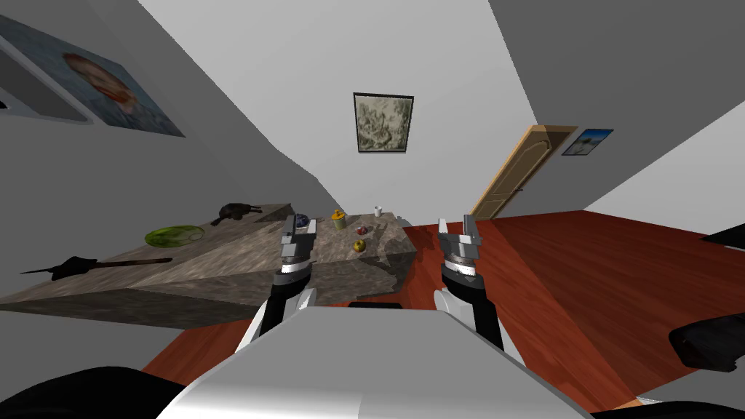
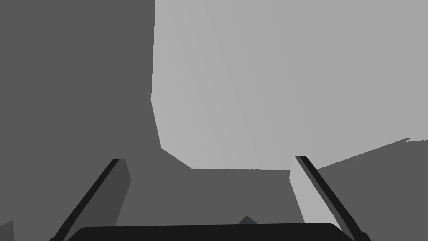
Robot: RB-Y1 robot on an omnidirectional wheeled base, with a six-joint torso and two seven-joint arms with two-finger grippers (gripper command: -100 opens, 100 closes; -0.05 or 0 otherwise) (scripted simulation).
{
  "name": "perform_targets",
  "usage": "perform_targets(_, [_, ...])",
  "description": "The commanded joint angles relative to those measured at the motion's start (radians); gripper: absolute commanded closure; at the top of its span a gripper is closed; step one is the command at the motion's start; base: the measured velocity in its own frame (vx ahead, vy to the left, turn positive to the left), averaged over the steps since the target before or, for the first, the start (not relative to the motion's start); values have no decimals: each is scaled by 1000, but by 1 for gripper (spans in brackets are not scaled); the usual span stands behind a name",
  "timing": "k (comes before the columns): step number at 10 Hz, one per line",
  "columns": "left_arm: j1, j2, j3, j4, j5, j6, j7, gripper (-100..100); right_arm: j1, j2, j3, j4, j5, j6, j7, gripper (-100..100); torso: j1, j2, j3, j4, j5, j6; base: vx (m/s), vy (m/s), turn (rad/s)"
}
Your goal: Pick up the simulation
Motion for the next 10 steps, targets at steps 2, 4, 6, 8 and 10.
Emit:
perform_targets(2, [-26, 59, 6, 27, 16, 41, -3, -100, 0, 0, 0, 0, 0, 0, 0, 0, 0, 0, 0, 0, 0, 0, -13, -2, -30])
perform_targets(4, [-63, 110, 16, 65, 41, 102, -8, -100, 0, 0, 0, 0, 0, 0, 0, 0, 0, 1, 1, 0, 0, 0, -30, 2, -47])
perform_targets(6, [-86, 135, 22, 90, 56, 141, -11, -100, 0, 0, 0, 0, 0, 0, 0, 0, 0, 2, 1, 0, 0, 0, -31, -5, -42])
perform_targets(8, [-112, 160, 28, 116, 74, 185, -14, -100, 0, 0, 0, 0, 0, 0, 0, 0, 0, 2, 1, 0, 0, 0, -26, -2, -35])
perform_targets(10, [-140, 185, 36, 146, 94, 233, -18, -100, 0, 0, 0, 0, 0, 0, 0, 0, 0, 1, 1, 0, 0, 0, -27, -3, -41])
